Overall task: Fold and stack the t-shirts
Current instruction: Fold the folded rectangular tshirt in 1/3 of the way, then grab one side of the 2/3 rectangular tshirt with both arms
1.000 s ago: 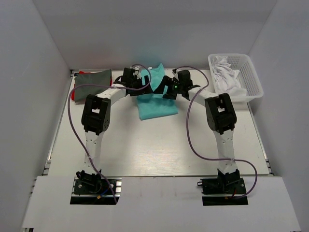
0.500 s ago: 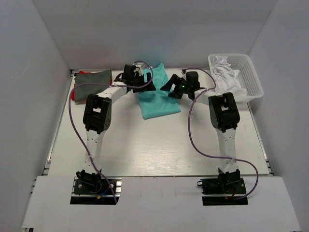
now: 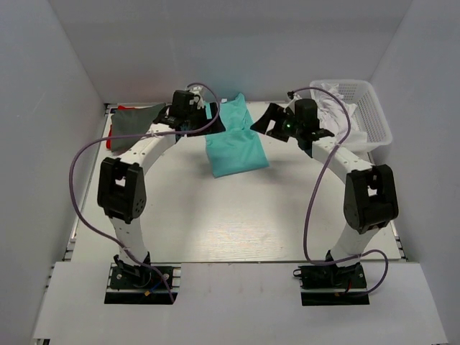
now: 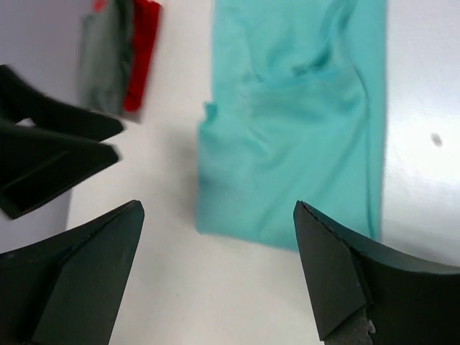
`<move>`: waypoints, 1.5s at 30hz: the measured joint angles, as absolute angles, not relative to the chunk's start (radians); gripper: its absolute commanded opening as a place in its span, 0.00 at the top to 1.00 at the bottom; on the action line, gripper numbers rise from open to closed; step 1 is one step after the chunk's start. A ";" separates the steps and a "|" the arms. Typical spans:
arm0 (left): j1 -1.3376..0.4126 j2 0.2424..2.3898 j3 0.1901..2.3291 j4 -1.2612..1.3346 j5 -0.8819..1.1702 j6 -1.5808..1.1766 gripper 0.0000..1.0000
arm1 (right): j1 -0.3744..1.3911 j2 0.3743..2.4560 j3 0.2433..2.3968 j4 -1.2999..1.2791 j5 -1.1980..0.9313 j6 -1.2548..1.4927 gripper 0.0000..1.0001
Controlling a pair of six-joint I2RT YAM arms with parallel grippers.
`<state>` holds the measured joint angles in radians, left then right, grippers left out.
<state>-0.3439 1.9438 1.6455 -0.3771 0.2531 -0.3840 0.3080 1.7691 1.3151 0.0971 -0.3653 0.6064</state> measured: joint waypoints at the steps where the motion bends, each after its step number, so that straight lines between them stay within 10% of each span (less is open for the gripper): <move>1: -0.346 1.912 1.600 -0.381 0.250 -0.393 0.00 | 0.308 1.751 1.289 0.074 -0.348 0.595 0.10; 14: -0.444 1.880 1.230 -0.432 0.247 -0.435 0.02 | 0.307 1.853 1.167 -0.188 -0.240 0.516 0.10; 20: -0.459 1.913 1.248 -0.387 0.246 -0.434 0.18 | 0.303 1.899 1.199 -0.193 -0.238 0.516 0.10; 24: -0.459 1.929 1.248 -0.365 0.234 -0.427 0.51 | 0.300 1.927 1.232 -0.190 -0.251 0.515 0.14; 42: -0.458 1.976 1.280 -0.339 0.205 -0.427 0.75 | 0.289 1.982 1.255 -0.159 -0.319 0.510 0.51; 45: -0.458 1.987 1.292 -0.342 0.198 -0.430 0.99 | 0.289 1.991 1.258 -0.153 -0.323 0.508 0.64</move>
